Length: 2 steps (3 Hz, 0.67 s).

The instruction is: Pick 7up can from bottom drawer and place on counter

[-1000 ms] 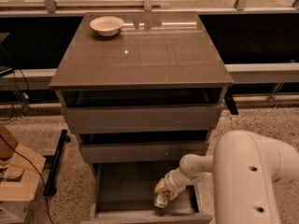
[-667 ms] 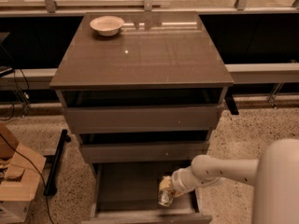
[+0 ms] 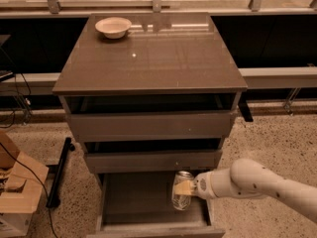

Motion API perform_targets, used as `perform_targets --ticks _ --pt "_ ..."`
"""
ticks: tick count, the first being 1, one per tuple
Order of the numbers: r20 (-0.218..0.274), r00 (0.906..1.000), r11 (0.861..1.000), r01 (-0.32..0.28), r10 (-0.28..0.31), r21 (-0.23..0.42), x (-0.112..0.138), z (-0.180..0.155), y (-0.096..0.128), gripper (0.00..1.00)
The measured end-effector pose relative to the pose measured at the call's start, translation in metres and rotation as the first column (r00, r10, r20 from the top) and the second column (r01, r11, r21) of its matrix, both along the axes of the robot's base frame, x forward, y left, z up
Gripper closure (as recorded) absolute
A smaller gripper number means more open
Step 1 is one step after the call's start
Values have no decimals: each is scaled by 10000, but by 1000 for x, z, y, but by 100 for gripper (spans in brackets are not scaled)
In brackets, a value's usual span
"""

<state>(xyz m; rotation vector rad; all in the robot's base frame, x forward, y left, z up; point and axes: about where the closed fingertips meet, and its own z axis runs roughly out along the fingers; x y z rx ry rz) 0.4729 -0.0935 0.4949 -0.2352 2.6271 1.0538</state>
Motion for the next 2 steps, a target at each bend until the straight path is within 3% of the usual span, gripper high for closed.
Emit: perform_targets --ticks 1,2 --pt "2518 9675 9987 -349 245 371 4 90 -40 100" --pt "4629 8864 9951 -360 -106 916 10 157 -89 100"
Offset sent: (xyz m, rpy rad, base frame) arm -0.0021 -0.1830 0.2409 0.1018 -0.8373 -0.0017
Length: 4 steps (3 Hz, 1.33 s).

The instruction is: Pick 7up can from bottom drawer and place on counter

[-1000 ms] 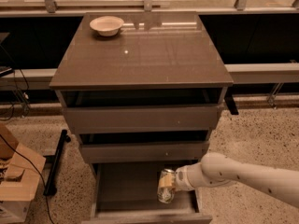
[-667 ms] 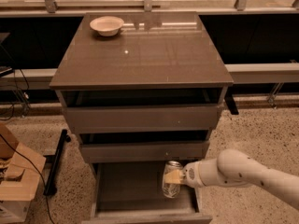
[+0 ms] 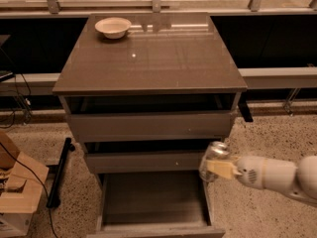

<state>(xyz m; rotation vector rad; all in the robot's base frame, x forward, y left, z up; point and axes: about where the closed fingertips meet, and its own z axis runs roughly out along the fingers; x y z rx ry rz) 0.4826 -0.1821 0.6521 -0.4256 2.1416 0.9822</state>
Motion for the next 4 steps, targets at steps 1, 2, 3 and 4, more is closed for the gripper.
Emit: perform_targets --ticks 1,2,3,4 --pt "2179 9756 9995 -287 253 128 3 54 -31 100" --pt "2739 9602 9985 -500 540 -217 5 59 -30 100" --pt "2747 9600 9985 -504 545 -222 5 60 -30 100" --pt "3527 9295 9934 -878 1084 -739 15 85 -13 100"
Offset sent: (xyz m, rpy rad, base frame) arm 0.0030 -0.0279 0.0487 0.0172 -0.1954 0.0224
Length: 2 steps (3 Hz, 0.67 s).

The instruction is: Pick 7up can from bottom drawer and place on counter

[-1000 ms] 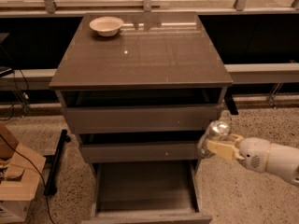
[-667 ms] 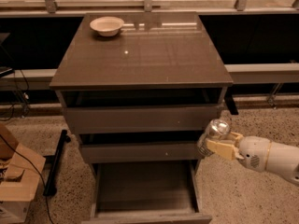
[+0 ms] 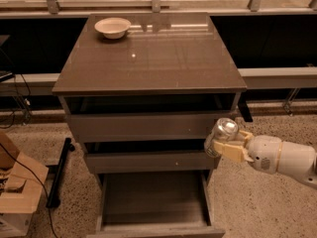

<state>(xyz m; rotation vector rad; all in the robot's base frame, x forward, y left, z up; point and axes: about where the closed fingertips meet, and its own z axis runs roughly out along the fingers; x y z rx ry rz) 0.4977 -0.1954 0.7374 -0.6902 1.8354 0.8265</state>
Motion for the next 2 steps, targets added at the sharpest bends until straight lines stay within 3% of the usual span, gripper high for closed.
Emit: perform_targets --ticks 1,2 --pt "1735 9773 9893 -1055 1219 -1008 19 64 37 100" --pt "2782 9411 9763 -1548 1923 -1514 30 109 58 100"
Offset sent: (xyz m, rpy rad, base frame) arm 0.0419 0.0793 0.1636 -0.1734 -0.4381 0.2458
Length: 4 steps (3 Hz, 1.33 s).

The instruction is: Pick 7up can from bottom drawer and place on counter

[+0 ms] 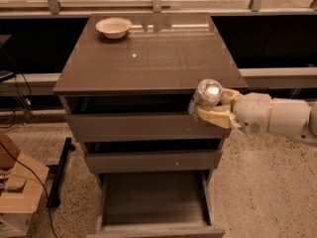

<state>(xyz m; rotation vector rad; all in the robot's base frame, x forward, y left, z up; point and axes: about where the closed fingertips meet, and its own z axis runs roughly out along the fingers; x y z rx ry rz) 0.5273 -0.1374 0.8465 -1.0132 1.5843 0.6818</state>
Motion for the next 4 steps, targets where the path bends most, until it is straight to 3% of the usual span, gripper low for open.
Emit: perform_targets --ticks 1,2,3,4 --pt "680 9971 9991 -319 338 -283 21 44 26 100" --pt "848 9943 9966 -591 639 -579 58 78 60 100" --pt "709 9941 9948 -774 821 -667 90 92 86 100" --pt "455 9922 9920 -1131 1157 -552 117 91 106 81"
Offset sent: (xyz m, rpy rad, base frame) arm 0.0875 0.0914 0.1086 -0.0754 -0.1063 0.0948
